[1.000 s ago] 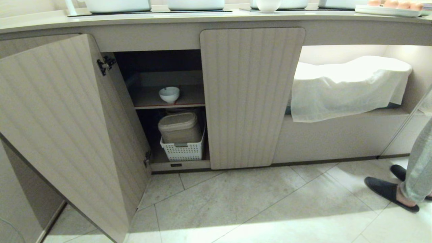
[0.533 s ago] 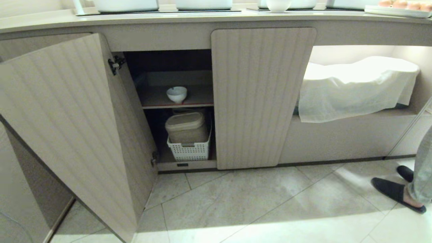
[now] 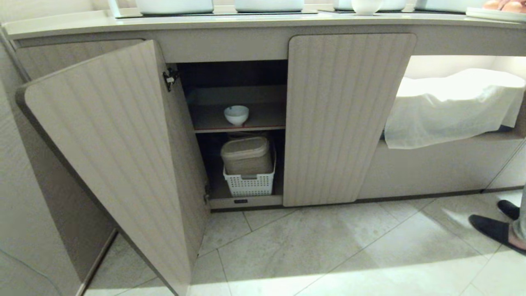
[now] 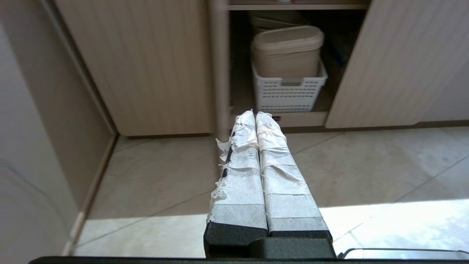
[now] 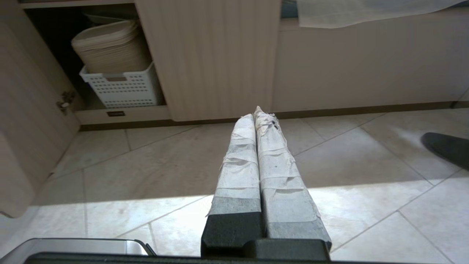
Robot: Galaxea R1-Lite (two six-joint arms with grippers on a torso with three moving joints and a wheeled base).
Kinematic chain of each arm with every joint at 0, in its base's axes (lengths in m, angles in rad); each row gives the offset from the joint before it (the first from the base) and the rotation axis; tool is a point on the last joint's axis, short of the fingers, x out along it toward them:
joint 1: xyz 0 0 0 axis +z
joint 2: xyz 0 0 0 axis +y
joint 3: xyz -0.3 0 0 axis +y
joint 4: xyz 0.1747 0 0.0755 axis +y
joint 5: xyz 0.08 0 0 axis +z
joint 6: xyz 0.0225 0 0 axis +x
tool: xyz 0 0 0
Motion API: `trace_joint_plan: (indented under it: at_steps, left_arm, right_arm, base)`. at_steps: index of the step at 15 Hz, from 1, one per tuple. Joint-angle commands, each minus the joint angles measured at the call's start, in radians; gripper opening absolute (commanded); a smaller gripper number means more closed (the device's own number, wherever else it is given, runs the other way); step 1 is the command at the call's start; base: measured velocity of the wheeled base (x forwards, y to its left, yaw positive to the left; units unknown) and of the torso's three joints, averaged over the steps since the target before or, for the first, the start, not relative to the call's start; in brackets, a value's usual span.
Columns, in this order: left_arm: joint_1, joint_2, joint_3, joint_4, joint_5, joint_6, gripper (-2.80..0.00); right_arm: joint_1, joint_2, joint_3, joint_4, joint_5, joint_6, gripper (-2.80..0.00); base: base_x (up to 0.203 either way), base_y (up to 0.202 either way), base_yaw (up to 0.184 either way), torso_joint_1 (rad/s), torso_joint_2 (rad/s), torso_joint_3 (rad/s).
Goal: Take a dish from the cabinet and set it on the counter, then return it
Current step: Close the cabinet door
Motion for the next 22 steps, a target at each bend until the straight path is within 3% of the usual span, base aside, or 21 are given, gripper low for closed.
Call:
trace_joint_plan:
  at_steps: [1, 11, 22]
  left_arm:
    - [0.0, 0.001, 0.0, 0.0, 0.0, 0.0, -2.8]
    - [0.0, 0.001, 0.0, 0.001, 0.0, 0.0, -2.8]
    - [0.0, 0.001, 0.0, 0.001, 0.0, 0.001, -2.8]
  right_arm:
    - [0.0, 0.001, 0.0, -0.001, 0.0, 0.0, -2.8]
    - [0.0, 0.001, 0.0, -0.001, 0.0, 0.0, -2.8]
    - [0.0, 0.001, 0.0, -0.001, 0.0, 0.0, -2.8]
  base:
    - [0.0, 0.193, 0.002, 0.002, 0.0, 0.002]
    - [0.0, 0.179, -0.002, 0.003, 0.0, 0.004]
    - [0.001, 0.0, -0.004, 0.0, 0.0, 0.0]
